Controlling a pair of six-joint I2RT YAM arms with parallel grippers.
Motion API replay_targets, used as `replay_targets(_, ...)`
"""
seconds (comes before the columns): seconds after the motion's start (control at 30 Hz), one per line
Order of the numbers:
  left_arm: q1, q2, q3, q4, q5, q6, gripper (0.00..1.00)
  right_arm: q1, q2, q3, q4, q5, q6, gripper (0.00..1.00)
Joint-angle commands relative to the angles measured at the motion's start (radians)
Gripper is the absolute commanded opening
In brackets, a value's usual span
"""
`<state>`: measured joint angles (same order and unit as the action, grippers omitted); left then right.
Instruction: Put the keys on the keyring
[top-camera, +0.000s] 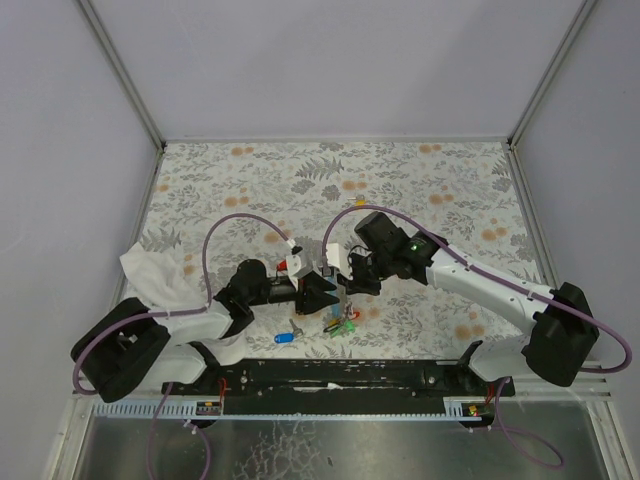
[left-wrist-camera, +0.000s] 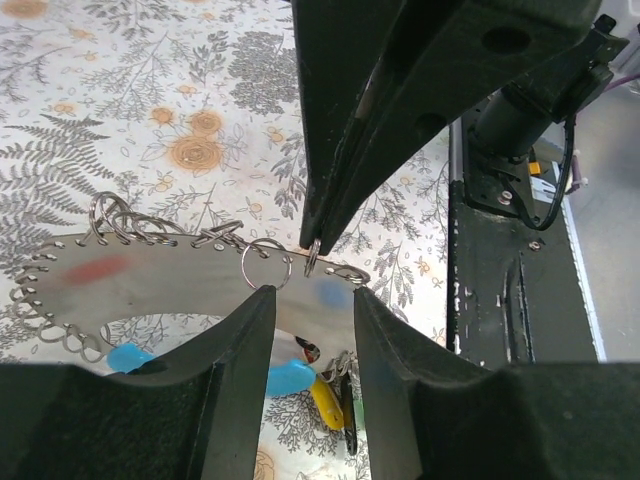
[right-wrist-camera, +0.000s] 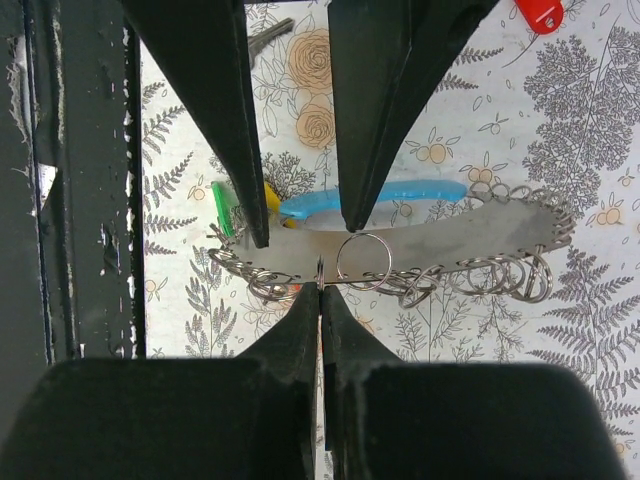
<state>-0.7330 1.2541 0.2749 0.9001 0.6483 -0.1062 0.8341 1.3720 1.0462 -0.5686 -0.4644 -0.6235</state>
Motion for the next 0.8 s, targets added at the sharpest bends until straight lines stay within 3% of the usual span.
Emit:
replay_targets(0.0,0.003,0.025,0.029,0.126,0.049,-0.022,0.36,0.014,-0.013,0.046,0.009,-0.039,-0.028,0.01)
replay_targets(0.33,0.003,0.074,0.06,0.13,0.062,-0.026,0.32,0.021,-0.008,0.045,0.014,-0.051,-0.031,0.02)
replay_targets(0.6,0.003,0.105,0.076,0.113,0.073,-0.022,0.15,0.025,-0.011,0.045,0.019,-0.057,-0.031,0.01)
replay_targets(0.77,0.002,0.112,0.083,0.103,0.07,-0.022,0.15,0.026,-0.013,0.045,0.026,-0.067,-0.03,0.02)
